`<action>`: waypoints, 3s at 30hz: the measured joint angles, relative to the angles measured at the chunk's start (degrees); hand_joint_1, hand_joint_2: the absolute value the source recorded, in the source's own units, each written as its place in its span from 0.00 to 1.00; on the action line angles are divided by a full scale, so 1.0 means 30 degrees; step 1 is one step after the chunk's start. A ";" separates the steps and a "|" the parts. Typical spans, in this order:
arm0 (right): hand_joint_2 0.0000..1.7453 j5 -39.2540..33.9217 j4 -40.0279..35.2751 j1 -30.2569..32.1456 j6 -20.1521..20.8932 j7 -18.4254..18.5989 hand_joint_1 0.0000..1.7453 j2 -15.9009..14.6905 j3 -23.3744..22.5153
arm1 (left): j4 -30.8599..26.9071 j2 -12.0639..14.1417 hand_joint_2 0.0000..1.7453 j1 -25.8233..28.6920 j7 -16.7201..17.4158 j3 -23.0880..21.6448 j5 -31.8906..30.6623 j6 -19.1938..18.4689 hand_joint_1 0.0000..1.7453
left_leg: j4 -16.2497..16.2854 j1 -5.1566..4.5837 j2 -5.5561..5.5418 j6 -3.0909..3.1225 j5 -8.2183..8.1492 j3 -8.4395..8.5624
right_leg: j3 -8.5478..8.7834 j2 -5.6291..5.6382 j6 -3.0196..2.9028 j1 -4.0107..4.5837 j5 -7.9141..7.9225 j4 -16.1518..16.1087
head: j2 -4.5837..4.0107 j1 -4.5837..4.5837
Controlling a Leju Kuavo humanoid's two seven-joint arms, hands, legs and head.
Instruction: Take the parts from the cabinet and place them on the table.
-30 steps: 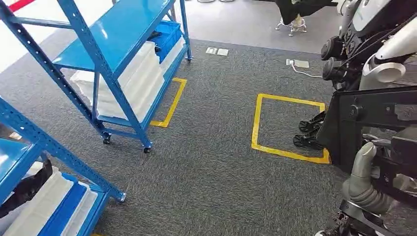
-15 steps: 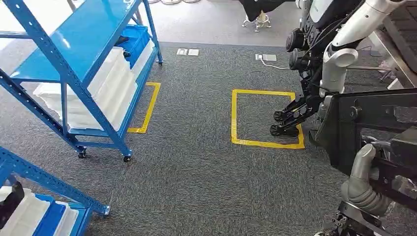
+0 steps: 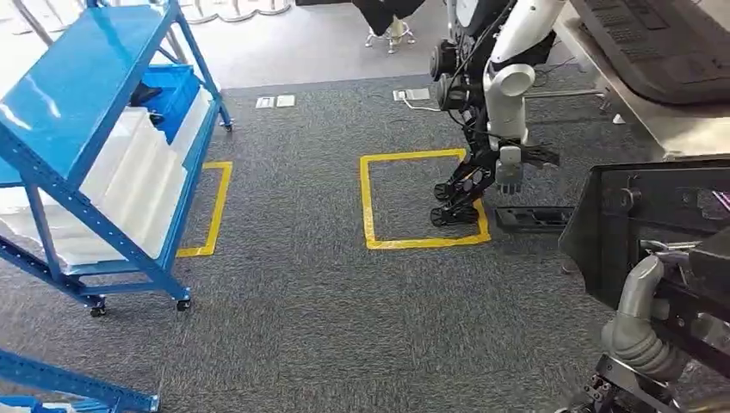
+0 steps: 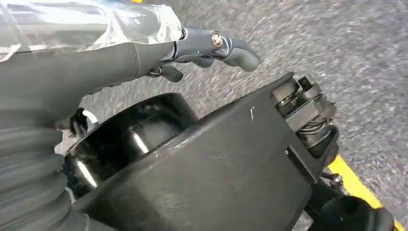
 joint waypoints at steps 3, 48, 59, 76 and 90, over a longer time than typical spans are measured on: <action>1.00 0.0458 0.0000 0.0131 0.0000 0.0044 1.00 0.0110 -0.0102 | 0.0000 0.0059 1.00 0.0030 0.0095 -0.0066 -0.0051 0.0007 0.00 | -0.4562 -0.0327 -0.1577 0.0544 0.1604 0.2033 | -0.0052 0.0710 0.0118 -0.0050 0.0117 0.0007 | 0.0000 -0.0007; 1.00 0.4926 -0.0364 0.0575 0.0000 0.1020 1.00 0.1071 -0.0670 | 0.0044 0.0007 1.00 0.0259 -0.0582 -0.0452 0.0750 -0.0757 0.00 | -0.4673 0.0087 0.1319 0.0230 0.2038 0.1779 | 0.0391 -0.2611 0.1644 -0.0554 -0.0200 -0.0031 | 0.0001 -0.0569; 1.00 0.5661 -0.0466 0.0953 -0.0007 0.1013 1.00 0.1807 -0.0911 | 0.0095 0.0066 1.00 0.0033 -0.0626 -0.0430 0.0947 -0.1137 0.00 | 0.2330 0.0150 0.0122 -0.0328 -0.1398 -0.1165 | -0.0162 -0.0620 0.0174 -0.0256 0.0049 0.0080 | -0.0007 -0.0896; 1.00 0.6288 -0.0634 0.1261 -0.0007 0.0896 1.00 0.2303 -0.1377 | 0.0175 0.0124 1.00 0.0292 -0.0648 -0.0481 0.0925 -0.1662 0.00 | -0.5453 0.0229 0.0789 0.0340 0.2078 0.2331 | -0.2373 -0.1332 0.1362 -0.0468 -0.1472 0.4365 | 0.0000 -0.0823; 1.00 0.6434 -0.0721 0.1245 -0.0007 0.0969 1.00 0.2587 -0.1494 | 0.0219 0.0182 1.00 0.0021 -0.0728 -0.0510 0.0991 -0.1792 0.00 | 0.2333 0.0158 0.0150 -0.0129 -0.1803 -0.0868 | -0.0693 -0.0768 0.0210 -0.0222 -0.0034 0.0679 | 0.0000 -0.1100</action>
